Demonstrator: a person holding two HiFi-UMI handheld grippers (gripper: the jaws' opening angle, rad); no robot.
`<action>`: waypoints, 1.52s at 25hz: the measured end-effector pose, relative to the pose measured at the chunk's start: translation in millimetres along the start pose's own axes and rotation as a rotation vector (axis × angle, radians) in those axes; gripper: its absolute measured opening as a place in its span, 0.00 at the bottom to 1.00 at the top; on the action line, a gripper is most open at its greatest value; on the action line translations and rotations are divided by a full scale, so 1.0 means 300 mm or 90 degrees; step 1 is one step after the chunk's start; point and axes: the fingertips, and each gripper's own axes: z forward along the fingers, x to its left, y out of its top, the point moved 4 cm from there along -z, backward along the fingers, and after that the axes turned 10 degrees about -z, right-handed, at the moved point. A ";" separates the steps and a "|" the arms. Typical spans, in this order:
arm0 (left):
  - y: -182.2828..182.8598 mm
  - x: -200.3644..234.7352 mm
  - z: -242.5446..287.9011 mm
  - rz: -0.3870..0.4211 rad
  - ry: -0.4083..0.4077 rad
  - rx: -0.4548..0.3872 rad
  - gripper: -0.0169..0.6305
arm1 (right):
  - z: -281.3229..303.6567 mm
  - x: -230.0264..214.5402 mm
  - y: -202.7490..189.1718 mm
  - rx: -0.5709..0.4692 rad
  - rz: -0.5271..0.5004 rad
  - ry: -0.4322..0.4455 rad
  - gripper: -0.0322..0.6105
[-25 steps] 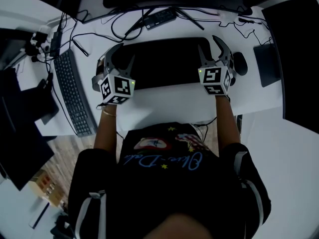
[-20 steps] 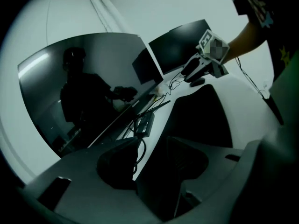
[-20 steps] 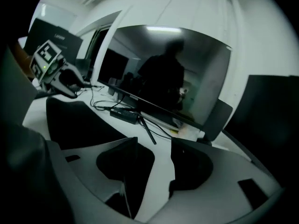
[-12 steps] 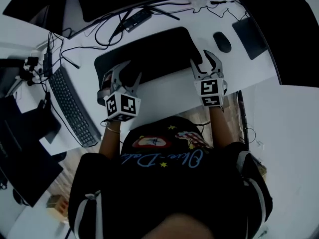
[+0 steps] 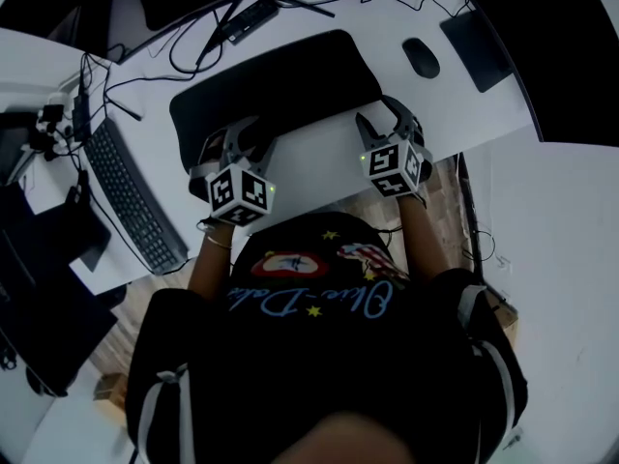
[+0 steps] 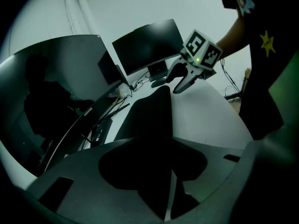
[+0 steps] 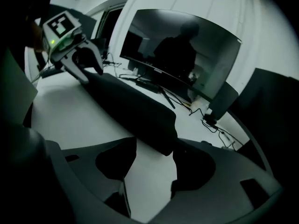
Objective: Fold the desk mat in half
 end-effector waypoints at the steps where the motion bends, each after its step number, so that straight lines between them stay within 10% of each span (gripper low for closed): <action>1: -0.008 -0.011 0.002 -0.003 -0.007 0.010 0.28 | 0.007 0.006 -0.002 0.009 -0.036 0.002 0.38; 20: -0.098 -0.093 0.085 0.018 -0.064 0.111 0.23 | 0.121 0.014 0.030 0.047 -0.391 0.077 0.41; 28: -0.101 -0.094 0.088 -0.005 -0.070 0.092 0.21 | 0.075 -0.002 0.097 0.015 -0.424 0.052 0.16; 38: -0.105 -0.093 0.080 -0.020 -0.064 0.067 0.20 | -0.008 -0.049 0.273 -0.033 -0.564 -0.008 0.11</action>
